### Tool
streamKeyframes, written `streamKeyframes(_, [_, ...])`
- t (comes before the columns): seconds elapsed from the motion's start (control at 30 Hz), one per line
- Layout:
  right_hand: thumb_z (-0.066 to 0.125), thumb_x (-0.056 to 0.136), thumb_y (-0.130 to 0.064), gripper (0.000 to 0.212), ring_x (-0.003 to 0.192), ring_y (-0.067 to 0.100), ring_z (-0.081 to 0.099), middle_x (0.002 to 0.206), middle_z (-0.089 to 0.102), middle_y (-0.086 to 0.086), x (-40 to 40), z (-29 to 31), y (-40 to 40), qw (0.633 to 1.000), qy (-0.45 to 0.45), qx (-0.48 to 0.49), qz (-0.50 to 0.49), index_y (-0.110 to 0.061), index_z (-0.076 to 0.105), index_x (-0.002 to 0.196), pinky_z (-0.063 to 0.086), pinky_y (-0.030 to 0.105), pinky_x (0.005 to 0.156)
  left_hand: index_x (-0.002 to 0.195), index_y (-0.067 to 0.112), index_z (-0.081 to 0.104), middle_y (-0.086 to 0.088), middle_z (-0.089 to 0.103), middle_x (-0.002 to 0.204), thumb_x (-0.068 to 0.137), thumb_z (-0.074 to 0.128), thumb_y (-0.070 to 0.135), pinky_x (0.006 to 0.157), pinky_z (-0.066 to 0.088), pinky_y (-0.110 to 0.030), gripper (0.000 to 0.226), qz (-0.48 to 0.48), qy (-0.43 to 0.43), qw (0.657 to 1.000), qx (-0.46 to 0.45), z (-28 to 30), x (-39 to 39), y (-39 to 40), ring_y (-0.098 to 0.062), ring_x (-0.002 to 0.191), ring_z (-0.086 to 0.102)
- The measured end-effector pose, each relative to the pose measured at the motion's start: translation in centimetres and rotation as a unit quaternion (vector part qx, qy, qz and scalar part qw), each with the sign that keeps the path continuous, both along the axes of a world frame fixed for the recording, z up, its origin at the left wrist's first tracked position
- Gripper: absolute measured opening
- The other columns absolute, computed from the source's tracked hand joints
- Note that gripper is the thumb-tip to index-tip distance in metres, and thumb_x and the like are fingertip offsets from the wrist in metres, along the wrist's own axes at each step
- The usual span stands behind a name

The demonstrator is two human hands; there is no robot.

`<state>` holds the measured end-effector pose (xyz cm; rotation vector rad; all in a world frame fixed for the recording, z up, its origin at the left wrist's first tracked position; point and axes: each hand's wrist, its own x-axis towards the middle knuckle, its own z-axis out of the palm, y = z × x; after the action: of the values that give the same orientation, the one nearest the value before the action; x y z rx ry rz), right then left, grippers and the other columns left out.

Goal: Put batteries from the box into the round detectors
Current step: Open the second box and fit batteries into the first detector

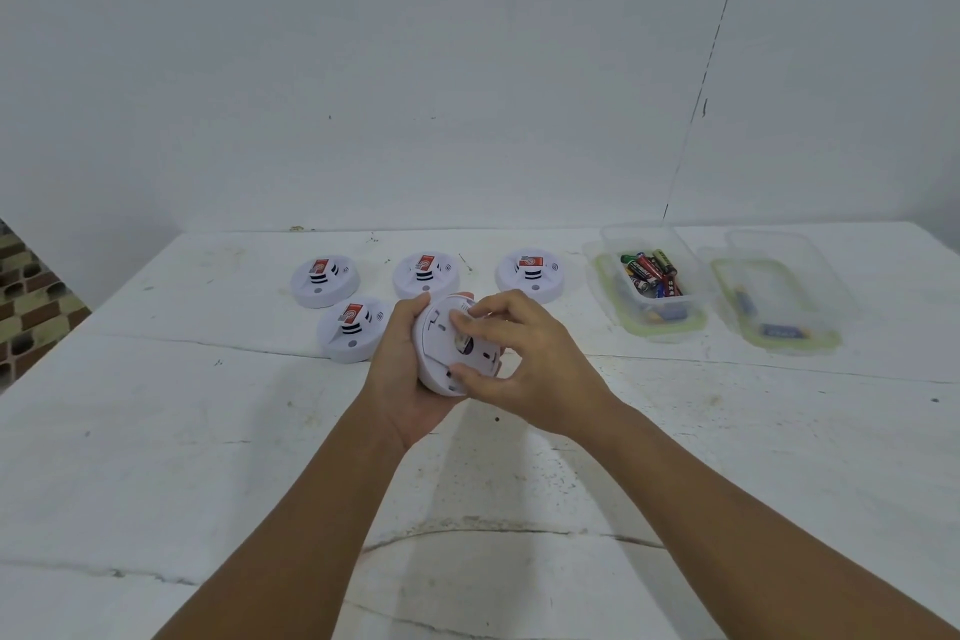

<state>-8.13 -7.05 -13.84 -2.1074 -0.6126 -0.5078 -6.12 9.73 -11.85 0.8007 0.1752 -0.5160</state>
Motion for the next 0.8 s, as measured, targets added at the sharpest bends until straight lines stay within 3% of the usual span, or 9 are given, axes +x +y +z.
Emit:
streamKeyframes(0.13, [0.072,0.081,-0.058,0.056,0.114,0.004,0.059,0.120,0.061,-0.012,0.04,0.30,0.10,1.000,0.018,0.013,-0.018,-0.030,0.072,0.130,0.054,0.029,0.090,0.129,0.014,0.067,-0.015,0.067,0.121,0.098,0.051,0.050,0.085,0.051,-0.041,0.050,0.001,0.007,1.000,0.004,0.12,0.13,-0.03,-0.033,0.111,0.062])
streamKeyframes(0.37, [0.077,0.082,-0.050,0.051,0.112,0.012,0.061,0.124,0.062,-0.009,0.05,0.33,0.45,1.000,-0.017,-0.010,-0.010,-0.025,0.073,0.127,0.056,0.036,0.089,0.123,0.015,0.068,-0.013,0.068,0.111,0.097,0.050,0.049,0.086,0.050,-0.045,0.046,-0.010,-0.008,1.000,0.008,0.12,0.20,0.25,-0.032,0.104,0.064])
streamKeyframes(0.5, [0.081,0.078,-0.047,0.051,0.112,0.006,0.061,0.120,0.062,-0.011,0.03,0.75,0.60,1.000,0.015,0.009,-0.019,-0.024,0.074,0.124,0.056,0.033,0.089,0.123,0.014,0.066,-0.013,0.065,0.115,0.098,0.051,0.048,0.088,0.051,-0.044,0.044,-0.005,-0.008,1.000,0.013,0.20,0.37,0.26,-0.032,0.118,0.055])
streamKeyframes(0.7, [0.087,0.077,-0.042,0.049,0.110,0.003,0.060,0.116,0.062,-0.012,-0.01,0.81,0.79,0.998,0.046,0.046,-0.019,-0.026,0.076,0.121,0.054,0.028,0.088,0.114,0.015,0.072,-0.013,0.066,0.113,0.096,0.054,0.049,0.083,0.051,-0.042,0.042,-0.008,0.003,1.000,0.022,0.49,0.32,0.36,-0.033,0.115,0.055])
streamKeyframes(0.8, [0.084,0.078,-0.050,0.048,0.109,0.003,0.061,0.115,0.063,-0.014,-0.04,0.89,0.77,0.997,0.049,0.044,-0.028,-0.026,0.076,0.119,0.055,0.029,0.087,0.115,0.014,0.071,-0.015,0.064,0.118,0.097,0.053,0.050,0.085,0.051,-0.043,0.044,-0.004,0.020,1.000,0.019,0.53,0.03,0.26,-0.033,0.117,0.054])
